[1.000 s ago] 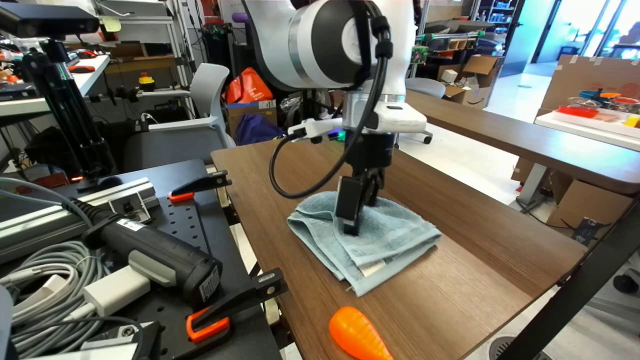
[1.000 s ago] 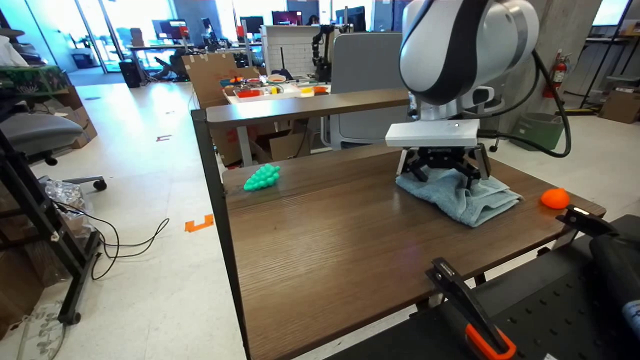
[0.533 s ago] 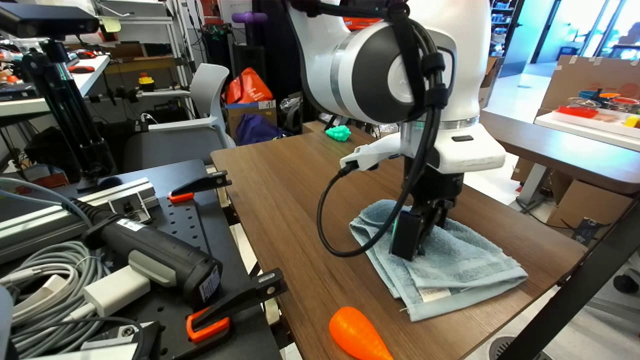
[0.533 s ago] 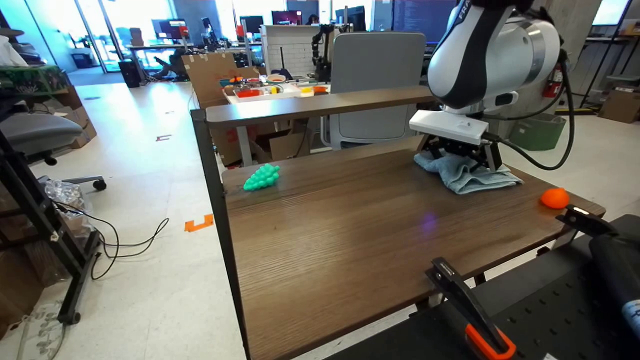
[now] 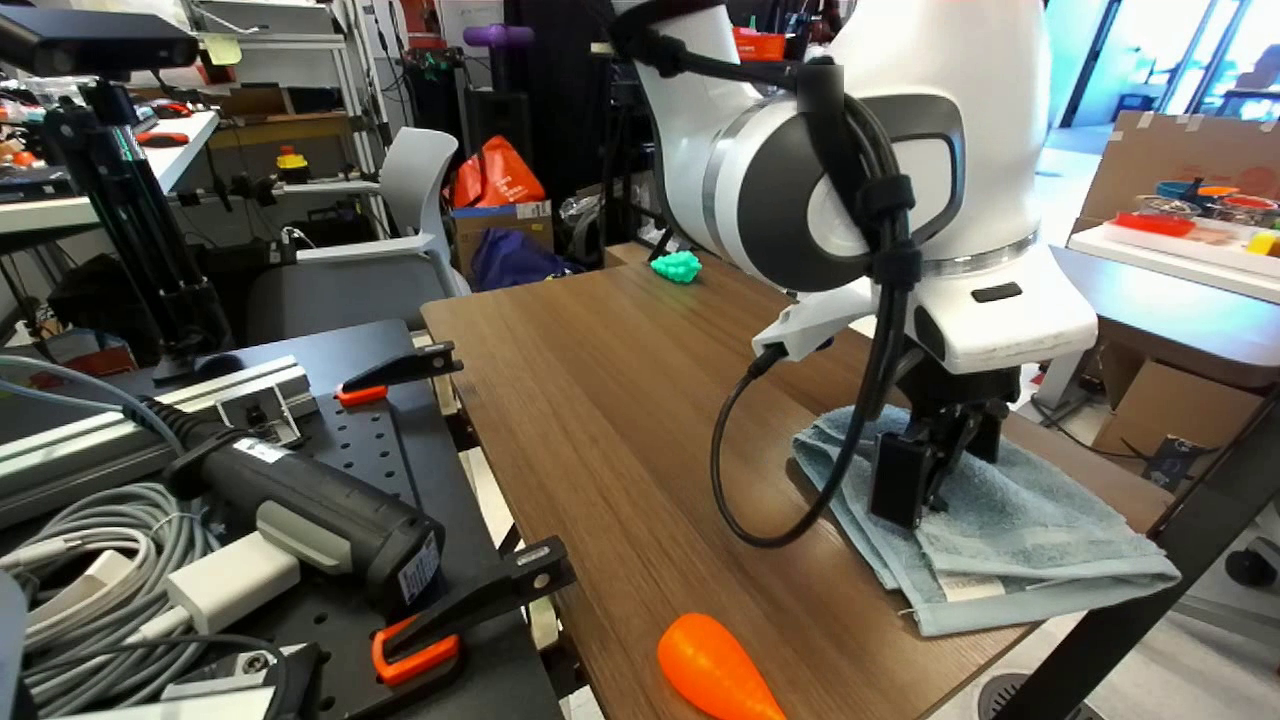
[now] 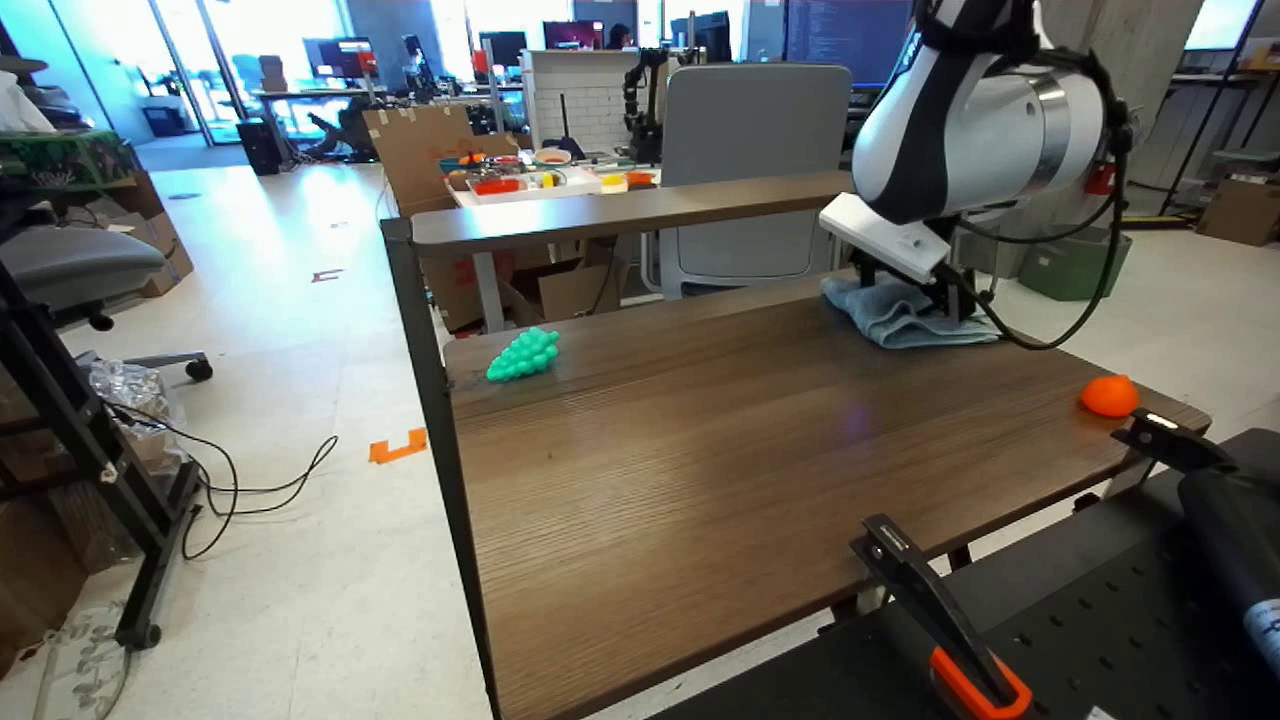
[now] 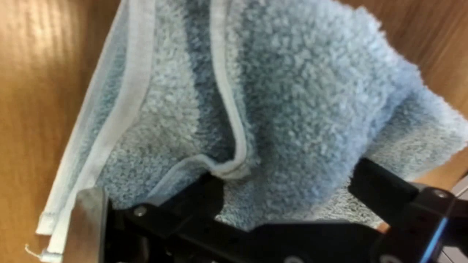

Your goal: Use the towel the table

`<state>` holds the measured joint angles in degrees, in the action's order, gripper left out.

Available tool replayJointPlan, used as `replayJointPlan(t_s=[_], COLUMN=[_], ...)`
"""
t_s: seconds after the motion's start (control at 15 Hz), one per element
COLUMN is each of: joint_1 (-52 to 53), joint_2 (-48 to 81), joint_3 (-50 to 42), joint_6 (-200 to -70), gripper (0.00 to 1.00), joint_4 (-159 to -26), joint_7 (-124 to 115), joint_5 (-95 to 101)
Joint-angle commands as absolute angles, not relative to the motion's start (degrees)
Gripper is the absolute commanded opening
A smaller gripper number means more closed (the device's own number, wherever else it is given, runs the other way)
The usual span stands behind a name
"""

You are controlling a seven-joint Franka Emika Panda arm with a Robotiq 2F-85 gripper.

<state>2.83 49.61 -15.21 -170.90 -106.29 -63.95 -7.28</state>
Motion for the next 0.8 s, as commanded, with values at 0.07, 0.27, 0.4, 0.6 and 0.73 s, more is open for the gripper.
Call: replayJointPlan(t_s=[0.07, 0.27, 0.4, 0.6, 0.73], joint_1=[0.31, -2.25, -6.85, -5.76, -3.36], joint_2=[52.25, 52.03, 49.92, 48.83, 48.3], joint_3=[-11.03, -6.27, 1.11, 8.62, 11.08], joint_6=[-179.96, -183.25, -184.55, -182.95, -183.27], gripper=[1.0, 1.0, 1.0, 1.0, 1.0], joint_4=[-104.05, -104.73, -107.67, -107.62, -107.93], joint_7=[-61.3, -57.42, -52.31, -47.66, -45.83], joint_5=[-12.79, -13.76, -13.31, -14.46, -15.04])
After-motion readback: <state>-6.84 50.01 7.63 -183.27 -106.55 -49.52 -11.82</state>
